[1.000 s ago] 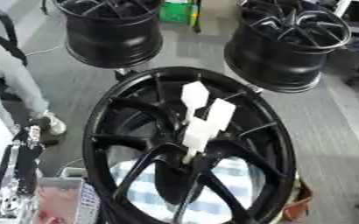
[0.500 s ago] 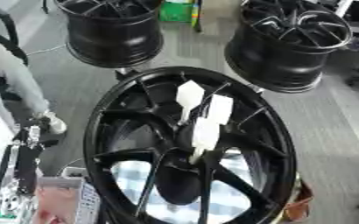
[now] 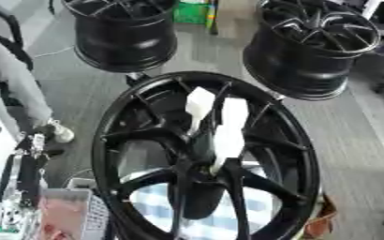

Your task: Pull the pin out of the wheel hub.

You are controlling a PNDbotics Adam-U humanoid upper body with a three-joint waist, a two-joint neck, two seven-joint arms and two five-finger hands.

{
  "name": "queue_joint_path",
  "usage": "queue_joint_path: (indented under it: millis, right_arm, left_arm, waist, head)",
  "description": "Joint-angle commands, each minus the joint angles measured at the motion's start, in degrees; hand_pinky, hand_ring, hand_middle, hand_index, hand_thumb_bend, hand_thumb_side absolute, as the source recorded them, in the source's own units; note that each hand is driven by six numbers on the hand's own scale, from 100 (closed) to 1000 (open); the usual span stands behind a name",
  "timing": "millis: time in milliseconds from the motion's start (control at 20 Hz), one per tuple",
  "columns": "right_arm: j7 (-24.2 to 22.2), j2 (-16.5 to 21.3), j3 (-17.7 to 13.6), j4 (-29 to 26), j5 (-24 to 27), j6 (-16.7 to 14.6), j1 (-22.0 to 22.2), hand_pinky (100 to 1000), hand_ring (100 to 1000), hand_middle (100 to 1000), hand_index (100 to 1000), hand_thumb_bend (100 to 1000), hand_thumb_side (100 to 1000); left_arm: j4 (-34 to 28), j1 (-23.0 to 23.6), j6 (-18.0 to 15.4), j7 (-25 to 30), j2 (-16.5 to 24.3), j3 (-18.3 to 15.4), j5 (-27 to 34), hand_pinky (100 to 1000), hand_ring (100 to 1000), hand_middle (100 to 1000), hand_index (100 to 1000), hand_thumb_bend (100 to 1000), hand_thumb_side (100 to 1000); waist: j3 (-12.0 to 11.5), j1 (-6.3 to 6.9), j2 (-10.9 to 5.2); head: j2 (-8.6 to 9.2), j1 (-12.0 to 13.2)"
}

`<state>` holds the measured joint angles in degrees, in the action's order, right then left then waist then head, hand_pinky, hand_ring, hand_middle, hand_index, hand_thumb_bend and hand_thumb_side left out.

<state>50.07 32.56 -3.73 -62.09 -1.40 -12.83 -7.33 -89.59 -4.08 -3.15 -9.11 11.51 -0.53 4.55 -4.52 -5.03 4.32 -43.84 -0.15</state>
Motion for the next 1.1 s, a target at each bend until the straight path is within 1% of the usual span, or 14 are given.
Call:
queue_joint_path:
  millis: [50,200,300,400,500,650,850,1000,1100]
  right_arm:
    - [1.6,-1.3,-0.2,-9.5,-2.1,-3.2,1.2,588,684,817,934,100,576]
    - [1.9,-5.5,1.2,-19.3,-3.4,-7.3,3.9,582,674,798,915,100,561]
    - [1.9,-8.5,2.2,-25.0,-4.6,-9.4,5.9,576,661,779,902,100,560]
    - [1.9,-11.7,3.4,-29.8,-5.9,-11.0,7.6,570,637,748,881,100,564]
    - [1.9,-14.5,4.7,-32.9,-7.3,-12.0,8.8,569,625,742,876,100,565]
    - [1.6,-18.2,6.8,-35.2,-9.7,-13.1,10.2,567,612,730,868,100,553]
    - [-0.6,-22.1,8.9,-35.9,-13.2,-14.3,12.1,566,606,726,869,100,548]
    - [-0.9,-24.4,9.8,-35.4,-13.3,-15.4,12.9,563,601,720,864,100,550]
    - [-1.2,-25.1,10.5,-34.6,-13.1,-16.0,13.4,561,597,718,863,100,549]
  left_arm:
    - [-0.8,-0.7,-0.1,-0.3,0.6,-0.4,0.3,688,883,822,752,100,788]
    - [-0.9,-0.9,-0.2,-0.2,0.6,-0.3,0.4,688,884,822,752,100,788]
    - [-1.0,-1.0,-0.3,-0.2,0.5,-0.3,0.5,688,884,821,751,100,787]
    - [-1.1,-1.1,-0.3,-0.3,0.5,-0.3,0.5,687,884,821,751,100,787]
    - [-1.2,-1.2,-0.4,-0.3,0.5,-0.3,0.5,687,884,821,751,100,786]
    - [-1.4,-1.3,-0.4,-0.3,0.5,-0.3,0.5,687,883,821,751,100,787]
    - [-1.7,-1.3,-0.5,-0.4,0.5,-0.4,0.5,687,883,821,751,100,786]
    - [-1.8,-1.3,-0.6,-0.5,0.4,-0.5,0.4,687,883,821,751,100,785]
    - [-1.9,-1.3,-0.6,-0.5,0.3,-0.5,0.5,687,885,821,751,100,784]
  waist:
    - [0.0,0.15,-0.25]
    - [-0.1,0.2,-0.08]
    - [-0.1,0.24,0.08]
    - [-0.2,0.29,0.24]
    - [-0.2,0.32,0.41]
    - [-0.1,0.37,0.62]
    - [0.4,0.48,0.96]
    - [0.8,0.64,1.13]
    - [1.0,0.79,1.18]
  head:
    - [-0.28,0.1]
    - [-0.28,0.1]
    - [-0.28,0.1]
    - [-0.28,0.0]
    - [-0.28,-0.2]
    - [-0.28,-0.6]
    - [-0.28,-0.4]
    - [-0.28,-0.5]
    - [-0.28,-0.4]
